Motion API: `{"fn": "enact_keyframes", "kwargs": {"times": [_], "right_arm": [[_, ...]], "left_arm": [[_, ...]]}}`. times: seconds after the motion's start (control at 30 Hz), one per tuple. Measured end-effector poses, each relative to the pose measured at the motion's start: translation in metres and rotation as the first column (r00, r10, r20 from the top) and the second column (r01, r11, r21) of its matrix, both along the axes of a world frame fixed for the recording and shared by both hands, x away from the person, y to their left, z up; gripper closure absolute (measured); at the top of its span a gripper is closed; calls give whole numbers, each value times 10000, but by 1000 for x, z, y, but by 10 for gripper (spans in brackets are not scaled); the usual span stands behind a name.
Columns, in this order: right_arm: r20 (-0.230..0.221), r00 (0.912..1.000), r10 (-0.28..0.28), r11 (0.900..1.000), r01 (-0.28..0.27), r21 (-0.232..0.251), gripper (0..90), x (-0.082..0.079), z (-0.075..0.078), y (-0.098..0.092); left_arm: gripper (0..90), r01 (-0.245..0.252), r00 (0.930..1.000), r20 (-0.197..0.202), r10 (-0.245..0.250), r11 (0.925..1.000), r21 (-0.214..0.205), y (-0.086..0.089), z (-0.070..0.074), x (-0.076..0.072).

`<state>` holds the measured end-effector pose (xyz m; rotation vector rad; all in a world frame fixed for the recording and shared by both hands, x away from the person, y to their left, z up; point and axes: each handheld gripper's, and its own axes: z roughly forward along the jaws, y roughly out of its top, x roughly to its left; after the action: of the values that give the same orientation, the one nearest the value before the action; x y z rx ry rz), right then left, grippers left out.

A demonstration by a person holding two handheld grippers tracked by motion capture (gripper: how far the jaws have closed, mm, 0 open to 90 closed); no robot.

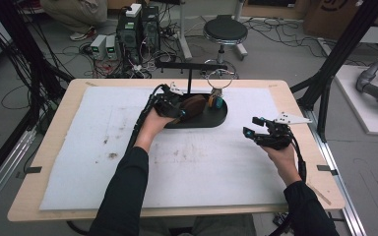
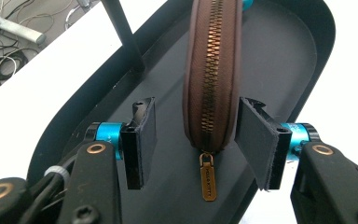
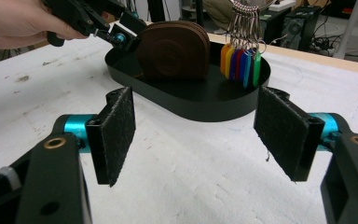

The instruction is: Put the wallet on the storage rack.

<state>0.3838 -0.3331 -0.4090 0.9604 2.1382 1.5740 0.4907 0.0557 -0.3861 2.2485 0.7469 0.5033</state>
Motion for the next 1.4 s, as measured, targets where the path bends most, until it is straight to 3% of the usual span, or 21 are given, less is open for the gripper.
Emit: {"fn": "enact_keyframes", "kwargs": {"times": [0.3,0.6,0.77,0.93,1.03,1.17,1.4], "right_arm": [[61,10000,-43,10000,43,-35,299,0,0,0],[17,10000,-74,10000,74,-2,299,0,0,-1],[62,9999,-136,9999,135,6,299,-1,1,-2],[86,9998,-191,9998,191,6,299,-1,1,-3],[126,9997,-221,9997,221,-48,298,-2,2,-3],[101,9997,-219,9997,220,-133,298,-3,2,-2],[230,9992,-330,9991,336,-244,293,-3,2,-3]], "left_arm": [[463,-483,9987,122,488,9981,-395,15,-2,-7],[396,-194,9986,467,259,9907,-1347,34,10,-34],[397,13,9940,1079,204,9804,-1970,51,19,-65],[395,134,9864,1616,314,9631,-2688,68,25,-95],[370,191,9822,1845,359,9575,-2879,77,26,-112],[322,214,9818,1843,449,9391,-3429,91,21,-131],[264,194,9802,1899,563,9268,-3750,116,6,-157]]}}
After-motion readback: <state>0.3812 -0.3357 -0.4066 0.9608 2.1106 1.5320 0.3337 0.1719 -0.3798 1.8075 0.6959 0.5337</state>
